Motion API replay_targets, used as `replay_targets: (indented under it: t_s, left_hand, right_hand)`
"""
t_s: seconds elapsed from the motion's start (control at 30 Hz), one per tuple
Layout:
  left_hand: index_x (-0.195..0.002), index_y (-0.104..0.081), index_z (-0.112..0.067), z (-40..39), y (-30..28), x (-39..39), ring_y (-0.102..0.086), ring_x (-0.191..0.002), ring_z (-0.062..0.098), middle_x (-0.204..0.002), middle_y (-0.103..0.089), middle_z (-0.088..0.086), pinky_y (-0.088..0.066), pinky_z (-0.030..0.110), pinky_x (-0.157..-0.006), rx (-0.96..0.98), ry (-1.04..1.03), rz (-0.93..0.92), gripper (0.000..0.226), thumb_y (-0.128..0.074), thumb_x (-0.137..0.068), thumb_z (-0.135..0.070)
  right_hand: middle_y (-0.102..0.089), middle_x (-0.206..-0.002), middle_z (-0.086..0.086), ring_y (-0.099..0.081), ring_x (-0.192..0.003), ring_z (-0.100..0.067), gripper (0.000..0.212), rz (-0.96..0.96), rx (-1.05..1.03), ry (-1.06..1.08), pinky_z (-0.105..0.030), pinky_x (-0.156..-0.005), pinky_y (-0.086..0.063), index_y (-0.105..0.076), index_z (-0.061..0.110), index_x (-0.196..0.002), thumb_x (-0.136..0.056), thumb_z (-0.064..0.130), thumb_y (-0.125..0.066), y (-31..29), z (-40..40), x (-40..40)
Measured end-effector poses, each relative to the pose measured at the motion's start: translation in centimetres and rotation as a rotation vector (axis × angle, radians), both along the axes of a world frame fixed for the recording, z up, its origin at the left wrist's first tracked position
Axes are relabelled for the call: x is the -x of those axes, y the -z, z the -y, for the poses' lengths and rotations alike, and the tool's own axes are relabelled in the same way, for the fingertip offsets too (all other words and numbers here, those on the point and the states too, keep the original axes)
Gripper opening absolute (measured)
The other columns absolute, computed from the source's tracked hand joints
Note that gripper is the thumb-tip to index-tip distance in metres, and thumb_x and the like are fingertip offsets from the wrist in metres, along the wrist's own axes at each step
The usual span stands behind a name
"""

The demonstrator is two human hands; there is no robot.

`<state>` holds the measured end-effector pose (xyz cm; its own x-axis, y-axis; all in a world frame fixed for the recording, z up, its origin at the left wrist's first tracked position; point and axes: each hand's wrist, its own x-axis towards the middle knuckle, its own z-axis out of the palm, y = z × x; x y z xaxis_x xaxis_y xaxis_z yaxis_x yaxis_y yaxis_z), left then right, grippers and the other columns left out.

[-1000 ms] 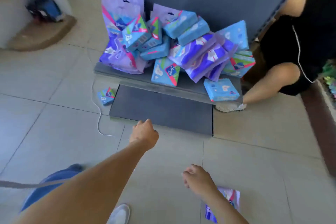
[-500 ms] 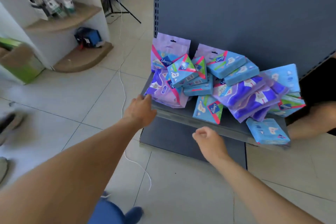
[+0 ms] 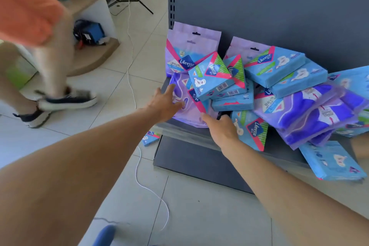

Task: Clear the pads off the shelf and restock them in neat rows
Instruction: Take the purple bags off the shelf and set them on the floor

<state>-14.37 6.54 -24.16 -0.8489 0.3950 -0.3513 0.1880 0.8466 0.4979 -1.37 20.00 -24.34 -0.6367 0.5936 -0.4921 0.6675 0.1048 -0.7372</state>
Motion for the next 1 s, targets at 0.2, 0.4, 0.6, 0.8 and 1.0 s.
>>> replay_targets:
  t_s: [0.2,0.4,0.6,0.8,1.0]
  left_hand:
    - [-0.142,-0.023,-0.029,-1.3,1.8,1.3,-0.064,-0.09,0.026,-0.096,-0.065,0.007,-0.055,0.044,-0.087,-0.271,-0.186,0.28,0.1,-0.079,-0.061,-0.039]
    - [-0.15,-0.011,-0.024,-1.7,1.1,0.7,-0.054,-0.106,0.02,-0.125,-0.054,0.002,-0.047,0.028,-0.078,-0.3,-0.185,0.31,0.114,-0.088,-0.066,-0.034]
    - [-0.143,-0.022,-0.022,-0.9,0.3,-0.5,-0.059,-0.109,0.018,-0.119,-0.058,-0.001,-0.05,0.033,-0.09,-0.338,-0.141,0.311,0.116,-0.091,-0.054,-0.049]
    - [-0.147,-0.015,-0.041,-0.9,-0.9,-1.8,-0.063,-0.107,0.024,-0.13,-0.051,0.002,-0.057,0.046,-0.085,-0.422,-0.216,0.369,0.126,-0.089,-0.047,-0.059]
    - [-0.139,-0.031,-0.031,-1.2,-1.5,-3.7,-0.067,-0.095,0.02,-0.118,-0.058,0.003,-0.059,0.041,-0.081,-0.368,-0.184,0.403,0.093,-0.084,-0.065,-0.05]
  right_hand:
    - [-0.063,-0.119,-0.006,-0.058,-0.1,-0.023,0.06,-0.07,0.168,0.058,-0.03,-0.08,-0.039,-0.06,0.013,-0.118,-0.073,0.052,-0.07,2.4,0.0,2.8]
    - [-0.054,-0.122,0.0,-0.057,-0.101,-0.02,0.083,-0.104,0.275,0.208,-0.043,-0.085,-0.054,-0.043,0.016,-0.125,-0.059,0.052,-0.081,1.5,-0.8,2.5]
    - [-0.057,-0.126,0.006,-0.062,-0.106,-0.016,0.067,-0.282,0.461,0.293,-0.035,-0.07,-0.06,-0.045,0.023,-0.125,-0.071,0.022,-0.085,0.6,-1.2,1.0]
    - [-0.063,-0.116,0.004,-0.067,-0.098,-0.019,0.047,-0.298,0.476,0.287,-0.032,-0.067,-0.056,-0.052,0.025,-0.116,-0.077,0.024,-0.077,-0.5,-2.5,-2.3]
    - [-0.07,-0.111,-0.005,-0.069,-0.089,-0.023,0.035,-0.264,0.481,0.169,-0.037,-0.069,-0.058,-0.061,0.033,-0.111,-0.079,0.027,-0.072,-1.3,-4.8,-5.6]
